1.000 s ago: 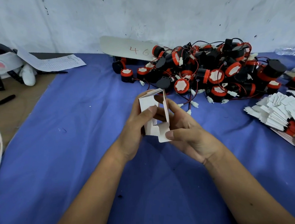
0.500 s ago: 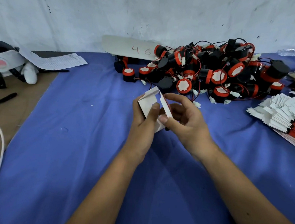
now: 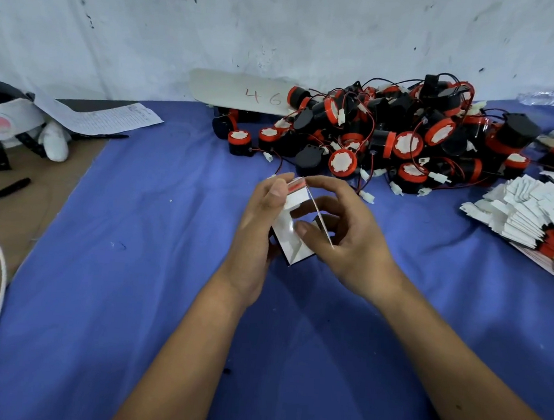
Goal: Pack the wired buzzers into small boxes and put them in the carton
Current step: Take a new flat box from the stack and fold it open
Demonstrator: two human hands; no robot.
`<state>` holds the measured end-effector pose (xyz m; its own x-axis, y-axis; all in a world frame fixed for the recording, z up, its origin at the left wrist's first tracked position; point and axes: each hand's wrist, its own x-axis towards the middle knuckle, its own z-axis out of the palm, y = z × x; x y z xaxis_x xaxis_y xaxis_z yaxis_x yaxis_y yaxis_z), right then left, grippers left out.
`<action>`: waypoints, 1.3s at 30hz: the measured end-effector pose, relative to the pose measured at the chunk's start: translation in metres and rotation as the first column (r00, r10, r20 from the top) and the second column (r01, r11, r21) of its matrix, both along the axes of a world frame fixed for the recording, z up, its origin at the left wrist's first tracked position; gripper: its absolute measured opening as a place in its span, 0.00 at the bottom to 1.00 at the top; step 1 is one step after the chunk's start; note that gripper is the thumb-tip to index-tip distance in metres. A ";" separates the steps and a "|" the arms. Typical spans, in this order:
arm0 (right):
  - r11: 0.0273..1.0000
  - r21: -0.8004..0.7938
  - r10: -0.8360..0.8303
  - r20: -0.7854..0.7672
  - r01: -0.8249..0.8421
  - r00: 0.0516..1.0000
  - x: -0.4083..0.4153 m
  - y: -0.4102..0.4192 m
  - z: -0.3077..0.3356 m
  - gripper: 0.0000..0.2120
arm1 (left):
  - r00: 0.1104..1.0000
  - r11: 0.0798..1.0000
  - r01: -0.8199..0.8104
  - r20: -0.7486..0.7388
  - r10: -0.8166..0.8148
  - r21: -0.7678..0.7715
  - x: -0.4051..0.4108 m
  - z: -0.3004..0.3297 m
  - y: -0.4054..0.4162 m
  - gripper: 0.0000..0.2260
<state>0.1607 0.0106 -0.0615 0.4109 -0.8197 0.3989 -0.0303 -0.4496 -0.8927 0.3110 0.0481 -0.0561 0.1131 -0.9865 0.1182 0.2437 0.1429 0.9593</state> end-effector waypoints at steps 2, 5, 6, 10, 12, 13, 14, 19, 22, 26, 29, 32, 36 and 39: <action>0.999 0.044 -0.002 0.038 0.000 0.999 0.000 0.000 0.001 0.25 | 1.000 1.000 -0.024 0.012 0.024 0.016 -0.001 0.000 0.000 0.28; 0.993 0.116 0.009 0.136 -0.025 0.991 -0.002 0.000 0.003 0.25 | 0.999 0.999 -0.004 0.040 0.002 0.033 -0.003 0.000 -0.002 0.23; 0.990 0.134 0.019 0.165 -0.042 0.986 -0.003 -0.001 0.003 0.24 | 0.999 0.999 0.017 0.050 -0.019 0.031 -0.003 0.000 -0.003 0.21; 0.990 0.138 0.007 0.134 -0.025 0.991 -0.002 0.000 0.003 0.24 | 0.997 1.000 -0.016 0.077 0.015 0.017 -0.006 -0.003 -0.004 0.18; 0.994 0.105 -0.021 0.059 0.014 0.998 0.003 0.001 0.001 0.25 | 0.995 0.998 -0.058 0.077 0.057 0.007 -0.008 -0.006 -0.005 0.19; 0.996 0.089 -0.025 0.038 0.022 0.999 0.004 0.002 0.000 0.26 | 0.994 0.996 -0.087 0.068 0.086 0.002 -0.008 -0.007 -0.006 0.19; 0.997 0.077 -0.019 0.034 0.016 0.999 0.003 0.003 -0.001 0.27 | 0.991 0.993 -0.122 0.062 0.122 -0.003 -0.008 -0.009 -0.006 0.19; 0.969 0.154 0.183 0.083 -0.194 0.980 0.000 0.004 0.000 0.25 | 0.968 0.970 -0.241 0.069 0.242 -0.032 -0.001 -0.013 -0.010 0.17; 0.934 0.307 0.135 0.166 -0.182 0.977 0.005 -0.001 0.003 0.17 | 0.958 0.962 -0.271 0.097 0.271 -0.023 0.000 -0.012 -0.010 0.16; 0.988 0.154 0.022 0.058 -0.031 0.998 0.006 0.004 -0.001 0.32 | 0.967 0.977 -0.212 0.143 0.213 -0.020 -0.002 -0.012 -0.006 0.19; 0.998 0.036 -0.044 0.014 0.043 0.999 0.009 0.006 -0.003 0.31 | 0.983 0.994 -0.101 0.152 0.105 -0.038 -0.003 -0.012 -0.003 0.21; 0.993 0.106 -0.070 0.124 0.057 0.990 0.010 0.006 0.000 0.28 | 0.988 0.992 0.031 0.152 -0.011 -0.126 -0.002 -0.011 -0.001 0.23; 0.978 0.211 -0.048 0.223 0.000 0.974 0.006 0.005 0.003 0.29 | 0.969 0.968 0.177 0.206 -0.139 -0.180 0.002 -0.010 0.003 0.37; 0.967 0.252 -0.017 0.238 -0.045 0.971 0.006 0.004 0.001 0.30 | 0.961 0.977 0.096 0.272 -0.041 -0.193 -0.001 -0.008 0.003 0.40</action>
